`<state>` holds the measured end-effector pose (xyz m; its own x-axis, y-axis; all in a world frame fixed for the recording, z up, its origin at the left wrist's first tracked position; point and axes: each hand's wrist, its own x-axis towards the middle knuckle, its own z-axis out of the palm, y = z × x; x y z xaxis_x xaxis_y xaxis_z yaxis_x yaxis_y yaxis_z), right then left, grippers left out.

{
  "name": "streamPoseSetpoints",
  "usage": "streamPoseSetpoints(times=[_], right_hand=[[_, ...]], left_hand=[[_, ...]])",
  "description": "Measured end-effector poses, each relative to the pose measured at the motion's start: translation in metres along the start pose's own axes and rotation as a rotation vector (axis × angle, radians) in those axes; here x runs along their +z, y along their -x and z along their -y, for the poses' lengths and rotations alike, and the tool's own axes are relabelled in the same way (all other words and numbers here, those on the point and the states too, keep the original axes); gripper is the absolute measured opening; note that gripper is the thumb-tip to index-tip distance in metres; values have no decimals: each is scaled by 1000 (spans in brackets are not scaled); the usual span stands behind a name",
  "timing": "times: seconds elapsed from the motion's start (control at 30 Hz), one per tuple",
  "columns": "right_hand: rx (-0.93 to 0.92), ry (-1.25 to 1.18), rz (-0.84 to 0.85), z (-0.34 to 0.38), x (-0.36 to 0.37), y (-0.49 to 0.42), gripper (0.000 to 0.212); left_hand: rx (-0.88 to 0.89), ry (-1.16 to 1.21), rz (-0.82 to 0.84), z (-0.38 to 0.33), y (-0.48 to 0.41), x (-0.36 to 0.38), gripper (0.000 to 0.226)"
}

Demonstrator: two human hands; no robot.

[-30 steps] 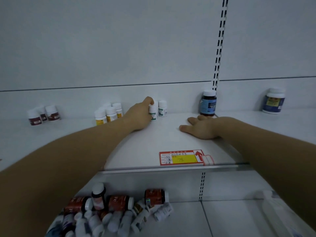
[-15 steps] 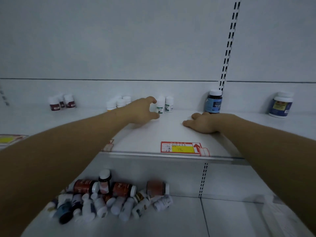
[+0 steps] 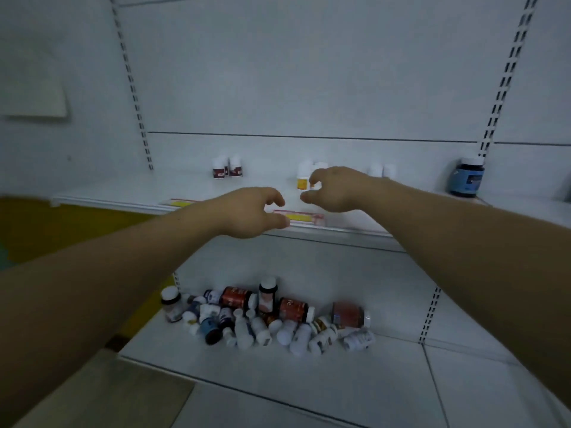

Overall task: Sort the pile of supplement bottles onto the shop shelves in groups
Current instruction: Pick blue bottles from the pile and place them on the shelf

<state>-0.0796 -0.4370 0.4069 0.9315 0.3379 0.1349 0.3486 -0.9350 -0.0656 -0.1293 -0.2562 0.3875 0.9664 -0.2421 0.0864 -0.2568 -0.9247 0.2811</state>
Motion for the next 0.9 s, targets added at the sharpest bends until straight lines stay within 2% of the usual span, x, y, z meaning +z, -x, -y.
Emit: streamPoseSetpoints(times=[0.17, 0.3, 0.47, 0.63, 0.9], right_hand=[[-110, -23, 45, 109, 23, 1, 62], [-222, -97, 4, 180, 46, 7, 60], [-325, -165, 39, 238, 97, 12, 54], [-241, -157, 211, 231, 167, -5, 53], [-78, -262, 399, 160, 286, -58, 34]], left_hand=[[-124, 24, 48, 81, 80, -5, 54], [-211, -9, 84, 133, 124, 7, 57], [-256, 4, 195, 187, 157, 52, 58], [-299, 103, 290, 220, 158, 100, 59], [-373, 174, 434, 262, 91, 184, 61]])
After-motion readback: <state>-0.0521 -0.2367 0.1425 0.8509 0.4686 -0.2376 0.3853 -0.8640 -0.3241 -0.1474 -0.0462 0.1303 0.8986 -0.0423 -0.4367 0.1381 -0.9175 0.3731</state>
